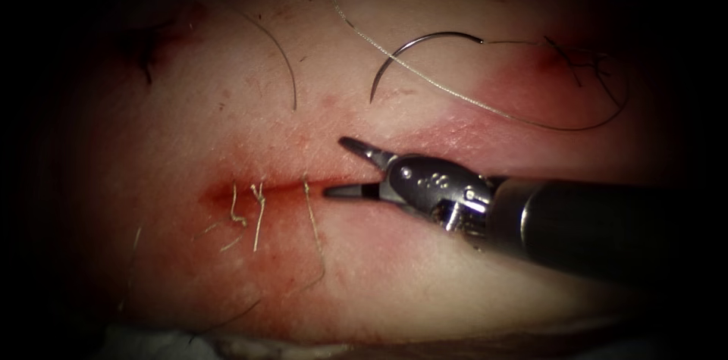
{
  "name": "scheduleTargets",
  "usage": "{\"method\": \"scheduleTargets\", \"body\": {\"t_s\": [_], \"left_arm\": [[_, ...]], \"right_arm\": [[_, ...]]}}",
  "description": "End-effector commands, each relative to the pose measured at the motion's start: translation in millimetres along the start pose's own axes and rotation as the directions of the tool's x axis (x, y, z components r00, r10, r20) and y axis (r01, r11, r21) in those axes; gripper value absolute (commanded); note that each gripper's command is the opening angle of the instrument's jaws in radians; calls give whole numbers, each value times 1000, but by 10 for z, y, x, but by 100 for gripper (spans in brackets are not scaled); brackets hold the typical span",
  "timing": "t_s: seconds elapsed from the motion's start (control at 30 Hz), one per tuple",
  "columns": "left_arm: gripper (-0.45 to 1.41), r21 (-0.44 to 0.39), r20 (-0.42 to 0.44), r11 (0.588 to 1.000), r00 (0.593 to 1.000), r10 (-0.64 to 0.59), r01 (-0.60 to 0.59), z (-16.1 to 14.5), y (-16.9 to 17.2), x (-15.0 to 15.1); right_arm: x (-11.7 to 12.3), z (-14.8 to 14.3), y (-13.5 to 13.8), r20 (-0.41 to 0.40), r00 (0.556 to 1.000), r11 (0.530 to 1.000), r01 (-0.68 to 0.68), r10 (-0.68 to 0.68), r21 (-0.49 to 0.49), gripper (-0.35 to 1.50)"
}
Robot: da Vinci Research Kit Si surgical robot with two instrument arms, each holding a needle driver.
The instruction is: Wound Closure
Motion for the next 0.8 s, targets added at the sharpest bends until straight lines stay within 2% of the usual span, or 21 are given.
{"method": "scheduleTargets", "body": {"t_s": [0.03, 0.07, 0.2, 0.3, 0.33, 0.4, 0.43, 0.47, 0.53, 0.57, 0.67, 0.7, 0.8], "left_arm": [[-45, 3, 2, 1000, 1000, 6, -6, 4, -8, -8], [-45, 18, 8, 1000, 1000, 8, -8, 3, -17, -11], [-45, 37, 18, 999, 999, 30, -31, 5, -41, -31], [-45, 46, 27, 997, 998, 63, -64, 11, -52, -54], [-45, 53, 39, 996, 997, 64, -66, 16, -57, -76], [-45, 61, 53, 997, 998, 38, -41, 22, -61, -101], [-13, 64, 63, 998, 998, 20, -24, 25, -63, -111], [31, 85, 86, 996, 996, -24, 17, 29, -67, -130], [94, 142, 131, 989, 990, -48, 30, 29, -72, -148], [114, 197, 190, 980, 980, -63, 25, 23, -74, -160], [121, 233, 312, 972, 948, -66, -10, 7, -67, -173], [125, 259, 387, 965, 919, -71, -34, -7, -58, -179], [125, 297, 500, 950, 864, -68, -96, -33, -40, -188]], "right_arm": [[-14, -9, -3, 7, 1000, 1000, -13, 13, -9, 148], [-24, -25, -5, 13, 1000, 1000, -16, 16, -20, 148], [-38, -54, -10, 16, 1000, 999, -23, 24, -37, 148], [-42, -61, -13, 11, 1000, 998, -27, 28, -49, 148], [-44, -60, -16, 11, 1000, 998, -25, 25, -50, 148], [-46, -57, -19, 11, 1000, 998, -22, 23, -53, 148], [-47, -56, -21, 10, 1000, 998, -27, 28, -52, 148], [-49, -53, -25, 8, 999, 998, -31, 32, -51, 148], [-51, -52, -29, 7, 999, 998, -35, 35, -50, 148], [-53, -51, -33, 6, 999, 998, -38, 39, -49, 148], [-56, -50, -37, 5, 999, 998, -41, 41, -46, 148], [-59, -50, -40, 4, 999, 998, -44, 44, -44, 148], [-62, -49, -43, 3, 999, 998, -47, 47, -42, 148]]}}
